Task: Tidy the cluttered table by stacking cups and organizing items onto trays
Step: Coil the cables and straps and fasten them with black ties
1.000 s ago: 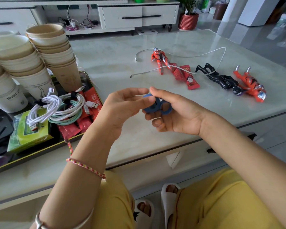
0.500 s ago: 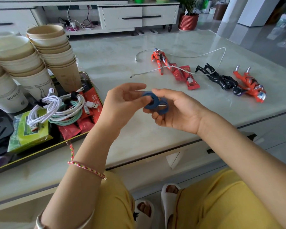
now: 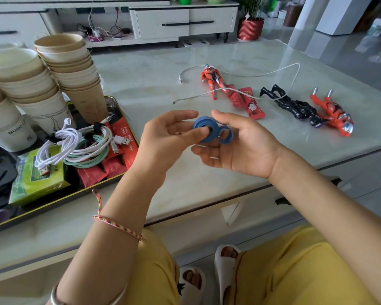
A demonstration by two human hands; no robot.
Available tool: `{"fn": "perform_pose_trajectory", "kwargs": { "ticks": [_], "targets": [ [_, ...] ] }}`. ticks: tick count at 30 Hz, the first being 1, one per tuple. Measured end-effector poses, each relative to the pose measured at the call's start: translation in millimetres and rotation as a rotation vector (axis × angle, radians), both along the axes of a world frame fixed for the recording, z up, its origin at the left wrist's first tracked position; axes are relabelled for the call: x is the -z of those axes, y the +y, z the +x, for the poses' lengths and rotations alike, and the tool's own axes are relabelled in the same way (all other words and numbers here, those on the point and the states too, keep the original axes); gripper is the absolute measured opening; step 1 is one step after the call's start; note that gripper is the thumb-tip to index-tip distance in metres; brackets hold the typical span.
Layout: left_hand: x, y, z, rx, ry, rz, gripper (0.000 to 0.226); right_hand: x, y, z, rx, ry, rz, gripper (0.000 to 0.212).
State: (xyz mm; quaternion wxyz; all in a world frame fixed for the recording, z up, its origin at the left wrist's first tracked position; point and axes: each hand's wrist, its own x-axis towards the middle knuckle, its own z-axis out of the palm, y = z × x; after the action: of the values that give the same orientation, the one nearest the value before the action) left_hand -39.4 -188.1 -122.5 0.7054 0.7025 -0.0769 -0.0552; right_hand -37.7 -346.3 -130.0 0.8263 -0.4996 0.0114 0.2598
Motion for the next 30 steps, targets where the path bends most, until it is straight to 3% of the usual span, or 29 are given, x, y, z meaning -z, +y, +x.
{"fn": "perform_pose_trajectory", "kwargs": {
  "ticks": [3,6,9,12,16,20,22,25,30],
  "targets": [
    [0,0,1,-0.006,0.041,-0.112,0.025,-2,0,0,-0.027,-0.006,0.107,0.034],
    [1,1,3,0.013,0.018,-0.107,0.025,-1,0,1,-0.003,-0.001,0.122,0.032],
    [5,2,4,0.046,-0.086,0.114,0.033,1,1,0,-0.007,-0.04,-0.02,0.031],
    [11,1,4,0.058,-0.215,0.403,0.038,4,0,-1,0.01,-0.126,-0.302,0.015],
    [12,-3,3,0.048,-0.304,0.459,0.033,6,0,1,0.036,-0.19,-0.46,0.017],
    [10,-5,2,0.052,-0.348,0.484,0.03,6,-2,1,0.01,-0.179,-0.447,0.018],
    [7,-4,0,0.033,-0.344,0.431,0.029,4,-3,1,-0.026,-0.139,-0.317,0.019],
    [2,-2,-1,0.016,-0.296,0.277,0.029,0,-4,1,-0.125,-0.08,-0.118,0.042],
    [-2,1,-1,0.062,-0.095,-0.052,0.027,-4,-4,2,-0.139,-0.075,0.082,0.038]
  ]
}}
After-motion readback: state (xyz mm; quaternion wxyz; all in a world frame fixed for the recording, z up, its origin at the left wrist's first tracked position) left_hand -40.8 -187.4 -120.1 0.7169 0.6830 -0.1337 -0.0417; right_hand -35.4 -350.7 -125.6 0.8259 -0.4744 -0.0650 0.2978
